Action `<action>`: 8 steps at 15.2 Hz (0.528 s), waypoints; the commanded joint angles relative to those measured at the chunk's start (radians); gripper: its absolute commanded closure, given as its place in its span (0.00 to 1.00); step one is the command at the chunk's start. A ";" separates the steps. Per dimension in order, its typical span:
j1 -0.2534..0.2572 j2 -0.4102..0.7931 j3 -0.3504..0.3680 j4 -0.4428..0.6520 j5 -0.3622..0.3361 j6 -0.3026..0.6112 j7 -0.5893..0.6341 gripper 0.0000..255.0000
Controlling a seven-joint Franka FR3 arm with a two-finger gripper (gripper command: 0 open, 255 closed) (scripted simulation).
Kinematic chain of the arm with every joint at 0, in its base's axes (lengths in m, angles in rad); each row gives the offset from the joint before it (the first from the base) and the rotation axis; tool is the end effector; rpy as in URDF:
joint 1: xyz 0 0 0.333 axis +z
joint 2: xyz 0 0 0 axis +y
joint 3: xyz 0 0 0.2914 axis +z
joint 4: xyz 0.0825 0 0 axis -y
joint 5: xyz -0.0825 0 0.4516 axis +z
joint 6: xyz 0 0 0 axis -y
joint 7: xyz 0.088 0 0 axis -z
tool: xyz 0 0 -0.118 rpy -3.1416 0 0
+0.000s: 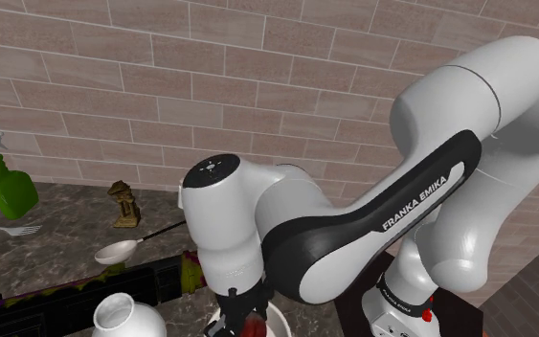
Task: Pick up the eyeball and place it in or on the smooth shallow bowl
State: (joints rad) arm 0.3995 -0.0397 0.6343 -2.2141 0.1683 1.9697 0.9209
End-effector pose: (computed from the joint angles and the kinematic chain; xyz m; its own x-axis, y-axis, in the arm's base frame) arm 0.2725 0.4803 0.3019 0.9754 0.0161 -0.2200 0.0392 -0.9941 0.1012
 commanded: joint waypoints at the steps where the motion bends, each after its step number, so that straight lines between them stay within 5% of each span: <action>1: 0.000 0.002 0.000 -0.001 -0.001 0.003 0.001 1.00; 5: 0.000 0.002 0.000 -0.001 -0.001 0.003 0.001 1.00; 6: 0.000 0.002 0.000 -0.001 -0.001 0.003 0.001 0.00; 8: 0.000 0.002 0.000 -0.001 -0.001 0.003 0.001 0.00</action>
State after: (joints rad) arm 0.3998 -0.0376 0.6348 -2.2150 0.1673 1.9729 0.9219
